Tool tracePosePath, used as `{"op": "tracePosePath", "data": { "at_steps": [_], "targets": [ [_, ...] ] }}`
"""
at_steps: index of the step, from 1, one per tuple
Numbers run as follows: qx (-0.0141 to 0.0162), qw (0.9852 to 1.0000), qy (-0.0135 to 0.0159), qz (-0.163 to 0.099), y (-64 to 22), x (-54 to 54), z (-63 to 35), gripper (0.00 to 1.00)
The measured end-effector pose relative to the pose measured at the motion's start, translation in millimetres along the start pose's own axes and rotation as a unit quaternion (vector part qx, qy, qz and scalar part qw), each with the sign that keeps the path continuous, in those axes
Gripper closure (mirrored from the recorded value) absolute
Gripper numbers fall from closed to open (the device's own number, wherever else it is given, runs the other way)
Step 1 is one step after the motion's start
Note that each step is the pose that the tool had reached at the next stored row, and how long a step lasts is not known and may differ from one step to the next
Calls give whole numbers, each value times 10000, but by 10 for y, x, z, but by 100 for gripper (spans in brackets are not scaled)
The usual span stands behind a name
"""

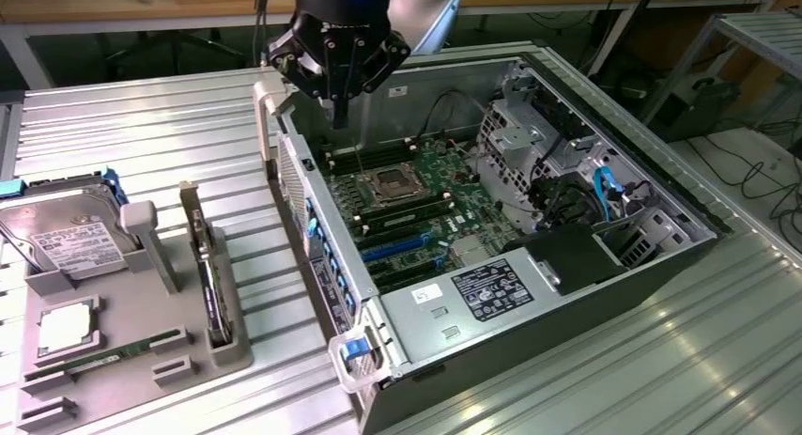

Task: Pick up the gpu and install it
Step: 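Reach for the gpu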

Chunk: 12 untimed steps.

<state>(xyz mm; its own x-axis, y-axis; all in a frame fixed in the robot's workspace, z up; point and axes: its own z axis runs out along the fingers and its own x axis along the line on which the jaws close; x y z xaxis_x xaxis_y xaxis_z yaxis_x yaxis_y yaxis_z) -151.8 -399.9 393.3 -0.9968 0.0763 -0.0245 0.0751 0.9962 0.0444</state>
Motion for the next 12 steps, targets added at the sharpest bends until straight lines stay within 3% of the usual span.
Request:
{"op": "tracePosePath", "data": {
  "at_steps": [12],
  "targets": [
    [0,10000,0,0,-10,79,-1,89]
  ]
}}
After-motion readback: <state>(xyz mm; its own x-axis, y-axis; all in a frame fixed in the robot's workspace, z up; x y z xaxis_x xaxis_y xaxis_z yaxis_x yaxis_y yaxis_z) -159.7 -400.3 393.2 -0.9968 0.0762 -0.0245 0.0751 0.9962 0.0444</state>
